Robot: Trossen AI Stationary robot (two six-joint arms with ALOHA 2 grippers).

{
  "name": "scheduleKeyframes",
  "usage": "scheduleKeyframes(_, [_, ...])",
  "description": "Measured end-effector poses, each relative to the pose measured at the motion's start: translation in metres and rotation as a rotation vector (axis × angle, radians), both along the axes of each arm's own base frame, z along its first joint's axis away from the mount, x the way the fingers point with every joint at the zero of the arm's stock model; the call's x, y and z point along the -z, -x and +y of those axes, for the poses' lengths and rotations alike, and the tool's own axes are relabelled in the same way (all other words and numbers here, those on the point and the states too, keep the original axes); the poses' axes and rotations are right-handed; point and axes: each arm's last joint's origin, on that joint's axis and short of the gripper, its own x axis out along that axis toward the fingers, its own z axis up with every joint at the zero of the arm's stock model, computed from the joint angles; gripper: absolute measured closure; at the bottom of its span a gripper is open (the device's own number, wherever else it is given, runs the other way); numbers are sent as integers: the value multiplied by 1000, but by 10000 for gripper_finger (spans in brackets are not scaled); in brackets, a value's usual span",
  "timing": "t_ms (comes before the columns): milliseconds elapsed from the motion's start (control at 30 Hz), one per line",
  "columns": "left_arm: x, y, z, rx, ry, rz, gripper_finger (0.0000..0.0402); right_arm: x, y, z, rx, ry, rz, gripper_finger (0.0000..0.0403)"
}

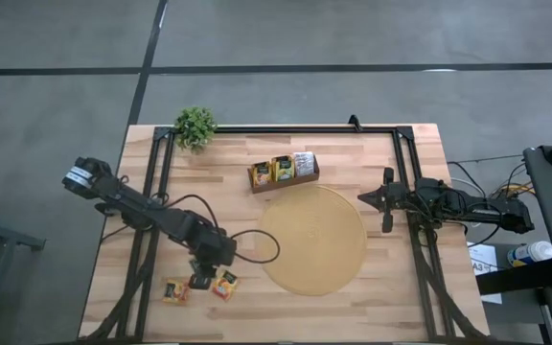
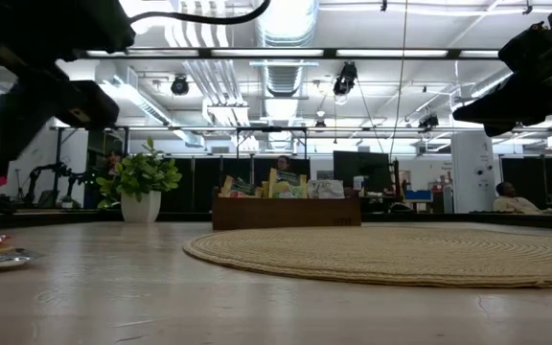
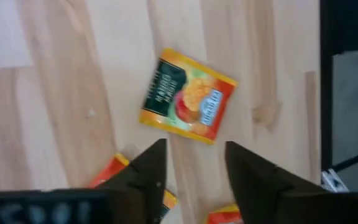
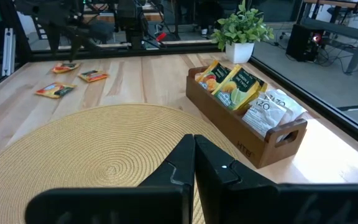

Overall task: Pick & Place Tea
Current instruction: Put the orange tea bag into the left section of the wooden organizer

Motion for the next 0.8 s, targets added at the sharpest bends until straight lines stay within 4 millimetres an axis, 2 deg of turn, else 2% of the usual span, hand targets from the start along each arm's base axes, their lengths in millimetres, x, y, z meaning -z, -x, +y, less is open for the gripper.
scheduleKeyframes(167, [2,-4,8,-30,-16,-14,179,0,0,0,0,0,0,394])
scheduleKeyframes(300, [10,-4,14,-39,-23,-10,150,0,0,0,0,0,0,394])
scheduleKeyframes(467, [20,-2,16,-48,0,-11,151,0,0,0,1,0,0,394])
scheduleKeyframes(667, [21,-7,14,-47,43,-75,159,0,0,0,0,0,0,394])
scheduleKeyframes(800, [30,-5,18,-76,37,-50,159,0,0,0,1,0,0,394])
